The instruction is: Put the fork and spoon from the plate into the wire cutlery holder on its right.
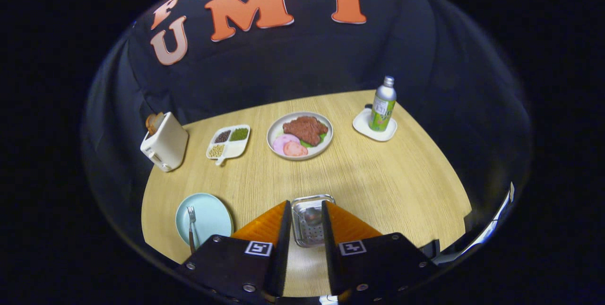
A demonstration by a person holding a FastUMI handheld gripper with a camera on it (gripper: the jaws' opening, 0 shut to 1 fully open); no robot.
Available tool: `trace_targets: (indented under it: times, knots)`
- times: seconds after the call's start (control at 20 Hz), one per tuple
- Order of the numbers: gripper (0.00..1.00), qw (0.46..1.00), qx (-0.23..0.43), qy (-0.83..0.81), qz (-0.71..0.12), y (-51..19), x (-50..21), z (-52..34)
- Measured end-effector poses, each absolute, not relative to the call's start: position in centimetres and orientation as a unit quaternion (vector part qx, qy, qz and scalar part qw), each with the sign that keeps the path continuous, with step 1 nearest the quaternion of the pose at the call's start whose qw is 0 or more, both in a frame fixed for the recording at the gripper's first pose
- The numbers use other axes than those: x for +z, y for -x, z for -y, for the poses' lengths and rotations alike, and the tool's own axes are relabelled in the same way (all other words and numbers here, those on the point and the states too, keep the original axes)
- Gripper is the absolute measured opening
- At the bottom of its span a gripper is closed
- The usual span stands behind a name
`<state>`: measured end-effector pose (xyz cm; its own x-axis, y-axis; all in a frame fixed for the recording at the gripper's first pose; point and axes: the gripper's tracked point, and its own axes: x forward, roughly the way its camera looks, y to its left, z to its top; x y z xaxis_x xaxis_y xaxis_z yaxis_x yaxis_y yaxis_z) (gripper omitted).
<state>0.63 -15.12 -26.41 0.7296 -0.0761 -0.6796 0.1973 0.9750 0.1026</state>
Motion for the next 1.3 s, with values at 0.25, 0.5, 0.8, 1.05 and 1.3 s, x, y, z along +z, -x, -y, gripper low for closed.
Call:
trace_targets:
  times: [0.25,0.5,0.8,1.05,1.3]
  knots:
    - [0.72,0.973,-0.062,-0.058,-0.213,-3.6,-20.2,12.3]
    - [0.84,0.994,-0.026,-0.046,-0.093,-5.0,-15.7,8.1]
    - [0.88,0.998,0.022,-0.037,-0.051,-5.8,-14.6,2.2]
    - [0.90,0.992,0.070,-0.046,-0.092,-6.3,-16.9,-2.9]
    - [0.95,0.982,0.124,-0.040,-0.135,-6.1,-19.3,-8.3]
